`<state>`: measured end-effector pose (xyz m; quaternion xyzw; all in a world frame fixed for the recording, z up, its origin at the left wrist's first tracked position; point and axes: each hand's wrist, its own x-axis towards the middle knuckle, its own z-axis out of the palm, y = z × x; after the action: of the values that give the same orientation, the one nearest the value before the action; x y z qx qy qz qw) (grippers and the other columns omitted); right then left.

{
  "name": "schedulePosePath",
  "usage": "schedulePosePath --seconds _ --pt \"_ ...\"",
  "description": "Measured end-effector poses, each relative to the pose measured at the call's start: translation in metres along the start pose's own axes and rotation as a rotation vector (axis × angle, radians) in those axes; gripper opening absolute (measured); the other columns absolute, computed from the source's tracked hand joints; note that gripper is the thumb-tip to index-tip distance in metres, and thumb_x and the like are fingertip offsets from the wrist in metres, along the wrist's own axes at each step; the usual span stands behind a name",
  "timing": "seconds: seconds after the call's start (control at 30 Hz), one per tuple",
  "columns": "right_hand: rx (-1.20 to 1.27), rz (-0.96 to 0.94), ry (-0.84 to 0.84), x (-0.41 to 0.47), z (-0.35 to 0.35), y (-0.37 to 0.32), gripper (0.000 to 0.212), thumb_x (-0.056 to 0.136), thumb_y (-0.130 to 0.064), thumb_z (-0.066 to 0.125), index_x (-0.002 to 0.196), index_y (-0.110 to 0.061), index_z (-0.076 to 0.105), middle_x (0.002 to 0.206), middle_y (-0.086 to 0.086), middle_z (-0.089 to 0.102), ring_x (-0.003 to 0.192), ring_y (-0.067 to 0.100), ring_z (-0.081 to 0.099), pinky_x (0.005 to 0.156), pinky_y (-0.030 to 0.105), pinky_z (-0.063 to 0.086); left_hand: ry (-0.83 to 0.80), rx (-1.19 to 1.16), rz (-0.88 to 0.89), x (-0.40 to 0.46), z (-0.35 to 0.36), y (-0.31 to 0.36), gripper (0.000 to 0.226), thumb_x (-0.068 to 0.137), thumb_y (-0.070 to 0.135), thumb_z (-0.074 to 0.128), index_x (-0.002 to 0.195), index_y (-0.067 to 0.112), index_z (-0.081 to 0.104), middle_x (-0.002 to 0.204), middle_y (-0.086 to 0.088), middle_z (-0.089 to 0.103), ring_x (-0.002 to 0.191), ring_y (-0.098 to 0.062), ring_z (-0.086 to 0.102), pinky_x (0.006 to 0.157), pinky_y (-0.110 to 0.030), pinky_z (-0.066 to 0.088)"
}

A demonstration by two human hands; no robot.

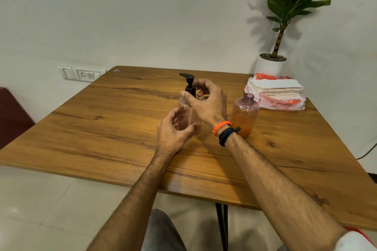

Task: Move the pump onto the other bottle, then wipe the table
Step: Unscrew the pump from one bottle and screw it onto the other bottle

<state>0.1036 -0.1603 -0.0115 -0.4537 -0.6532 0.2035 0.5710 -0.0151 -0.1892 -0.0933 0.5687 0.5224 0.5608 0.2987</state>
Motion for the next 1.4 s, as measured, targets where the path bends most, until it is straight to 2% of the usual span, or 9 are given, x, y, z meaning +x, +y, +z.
schedulePosePath --seconds 0.17,0.3,0.5,0.63,0.77,0.93,1.07,1.2,1.4 --pt "-0.002 -0.026 -0.033 -0.0002 -0.0008 -0.0003 0.024 0.077 -0.023 0.076 0.1 -0.02 0.068 0.089 -0.014 0.067 0.071 0.0 0.056 0.055 0.005 0.042 -0.008 -0.002 -0.018 -0.0006 0.0005 0.002 0.072 0.069 0.032 0.087 0.133 0.018 0.055 0.13 0.002 0.064 0.116 -0.008 0.063 0.095 -0.03 0.056" --pt "-0.051 -0.036 -0.039 0.0005 0.0003 -0.0005 0.034 0.073 -0.038 0.08 0.101 -0.024 0.065 0.098 -0.01 0.067 0.078 0.003 0.059 0.06 0.009 0.044 -0.011 0.009 -0.018 -0.0014 0.0002 0.0023 0.073 0.07 0.033 0.086 0.134 0.017 0.054 0.132 0.002 0.063 0.118 -0.009 0.062 0.098 -0.035 0.055" --pt "0.002 -0.015 0.0 -0.0004 -0.001 -0.0013 0.025 0.075 -0.029 0.08 0.094 -0.026 0.065 0.085 -0.019 0.064 0.072 -0.004 0.057 0.054 0.001 0.04 -0.004 0.008 -0.01 -0.0018 0.0 0.003 0.072 0.069 0.033 0.087 0.133 0.019 0.055 0.131 0.004 0.063 0.117 -0.007 0.062 0.097 -0.032 0.055" --pt "0.013 -0.021 -0.012 -0.0012 -0.0001 -0.0019 0.024 0.076 -0.026 0.078 0.098 -0.024 0.067 0.083 -0.022 0.064 0.074 -0.015 0.057 0.057 0.0 0.04 -0.004 0.005 -0.015 -0.0018 0.0005 0.0027 0.073 0.068 0.037 0.086 0.132 0.02 0.055 0.131 0.003 0.064 0.118 -0.008 0.062 0.095 -0.03 0.055" --pt "0.013 -0.013 -0.008 0.0009 0.0 -0.0039 0.036 0.072 -0.036 0.083 0.099 -0.024 0.064 0.093 -0.012 0.068 0.079 -0.006 0.059 0.058 0.001 0.042 -0.005 -0.01 -0.015 -0.0018 0.0001 0.0027 0.071 0.068 0.037 0.086 0.131 0.022 0.056 0.131 0.004 0.064 0.118 -0.008 0.062 0.097 -0.033 0.055" --pt "0.019 -0.015 -0.005 0.001 -0.001 -0.0037 0.025 0.075 -0.028 0.081 0.093 -0.03 0.065 0.082 -0.022 0.064 0.077 -0.011 0.059 0.06 0.004 0.044 -0.005 -0.008 -0.022 -0.0012 -0.0005 0.0017 0.072 0.068 0.035 0.087 0.131 0.021 0.056 0.129 0.005 0.064 0.117 -0.007 0.063 0.096 -0.035 0.056" --pt "0.016 -0.027 -0.023 -0.0001 0.0002 -0.0019 0.026 0.077 -0.027 0.078 0.099 -0.027 0.067 0.088 -0.02 0.065 0.084 -0.009 0.06 0.069 0.011 0.05 -0.013 -0.015 -0.033 -0.0022 -0.0006 0.0021 0.083 0.06 0.051 0.083 0.131 0.019 0.056 0.129 0.002 0.065 0.117 -0.011 0.063 0.096 -0.039 0.056" --pt "0.008 -0.01 -0.01 0.0018 0.0031 -0.0014 0.039 0.07 -0.038 0.084 0.1 -0.023 0.067 0.096 -0.01 0.069 0.087 -0.003 0.062 0.062 0.004 0.047 -0.007 -0.025 -0.028 -0.0027 0.0003 0.0036 0.086 0.057 0.054 0.081 0.131 0.018 0.057 0.129 0.002 0.065 0.118 -0.011 0.063 0.098 -0.04 0.055" --pt "0.001 -0.008 0.002 0.0009 0.001 -0.001 0.026 0.074 -0.03 0.081 0.098 -0.026 0.069 0.086 -0.02 0.066 0.083 -0.007 0.061 0.064 0.004 0.045 -0.017 -0.018 -0.028 -0.0029 -0.0009 0.0028 0.085 0.057 0.054 0.082 0.131 0.02 0.056 0.129 0.004 0.065 0.117 -0.009 0.063 0.097 -0.038 0.056"
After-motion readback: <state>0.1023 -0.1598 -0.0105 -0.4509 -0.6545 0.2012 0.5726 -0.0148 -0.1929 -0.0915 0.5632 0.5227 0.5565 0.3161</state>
